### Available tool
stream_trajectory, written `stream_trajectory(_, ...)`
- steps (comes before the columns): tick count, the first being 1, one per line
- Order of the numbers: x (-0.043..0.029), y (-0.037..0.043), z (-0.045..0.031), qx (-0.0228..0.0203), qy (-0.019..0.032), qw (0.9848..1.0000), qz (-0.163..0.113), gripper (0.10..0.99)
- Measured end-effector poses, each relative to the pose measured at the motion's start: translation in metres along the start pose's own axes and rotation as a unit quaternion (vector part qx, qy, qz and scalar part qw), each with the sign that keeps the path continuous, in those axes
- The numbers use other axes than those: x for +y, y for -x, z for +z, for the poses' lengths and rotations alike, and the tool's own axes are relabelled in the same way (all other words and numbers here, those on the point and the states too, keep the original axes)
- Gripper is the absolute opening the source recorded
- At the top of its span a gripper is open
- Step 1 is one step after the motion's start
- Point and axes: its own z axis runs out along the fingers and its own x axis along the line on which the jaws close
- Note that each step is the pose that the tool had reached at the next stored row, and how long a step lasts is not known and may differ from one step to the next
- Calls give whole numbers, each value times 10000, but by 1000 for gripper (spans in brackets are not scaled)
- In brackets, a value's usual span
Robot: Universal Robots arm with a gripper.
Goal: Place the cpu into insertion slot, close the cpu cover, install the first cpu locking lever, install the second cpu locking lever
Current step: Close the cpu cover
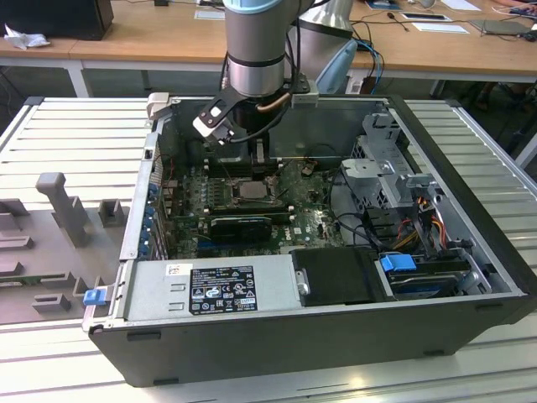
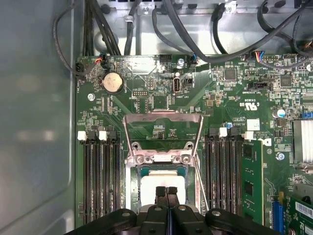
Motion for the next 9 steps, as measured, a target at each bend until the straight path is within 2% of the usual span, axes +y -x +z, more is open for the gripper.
stream_trajectory(9, 37, -7, -39, 1, 0, 10000, 0, 106)
